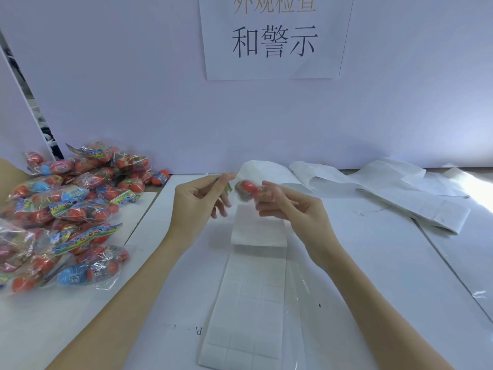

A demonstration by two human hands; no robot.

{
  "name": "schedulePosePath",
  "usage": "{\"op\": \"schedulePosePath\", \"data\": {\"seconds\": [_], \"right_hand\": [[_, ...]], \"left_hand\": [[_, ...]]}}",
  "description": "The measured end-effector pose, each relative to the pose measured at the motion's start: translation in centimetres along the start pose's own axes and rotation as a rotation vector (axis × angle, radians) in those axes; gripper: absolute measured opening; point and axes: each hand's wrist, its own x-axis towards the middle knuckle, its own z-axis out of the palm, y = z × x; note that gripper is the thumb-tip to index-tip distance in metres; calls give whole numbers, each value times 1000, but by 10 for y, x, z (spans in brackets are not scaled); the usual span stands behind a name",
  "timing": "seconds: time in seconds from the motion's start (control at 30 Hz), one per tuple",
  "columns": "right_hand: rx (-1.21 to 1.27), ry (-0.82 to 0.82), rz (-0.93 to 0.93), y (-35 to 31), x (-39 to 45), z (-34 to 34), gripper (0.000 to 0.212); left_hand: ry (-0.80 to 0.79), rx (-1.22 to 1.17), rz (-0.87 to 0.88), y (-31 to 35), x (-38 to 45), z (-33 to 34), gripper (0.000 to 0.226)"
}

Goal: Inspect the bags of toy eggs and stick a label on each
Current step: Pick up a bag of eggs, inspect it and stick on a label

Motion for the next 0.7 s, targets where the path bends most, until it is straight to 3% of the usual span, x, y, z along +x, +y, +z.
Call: {"op": "schedulePosePath", "data": {"seconds": [0.17,0.27,0.37,0.53,0.7], "right_hand": [[-14,74,6,0,1,-5,27],[-14,114,18,2,1,-6,58],[9,105,41,3,1,-7,74],[-34,53,120,2,3,-12,72],[-67,52,123,4,5,-13,70]], "left_hand": [[-133,31,24,0,-3,2,28],[-134,41,-34,-5,-3,3,15],[-199,-39,-129,-7,-2,4,38],[-118,-61,-128,-11,6,-1,59],[-220,-124,-262,-14,6,-3,50]]}}
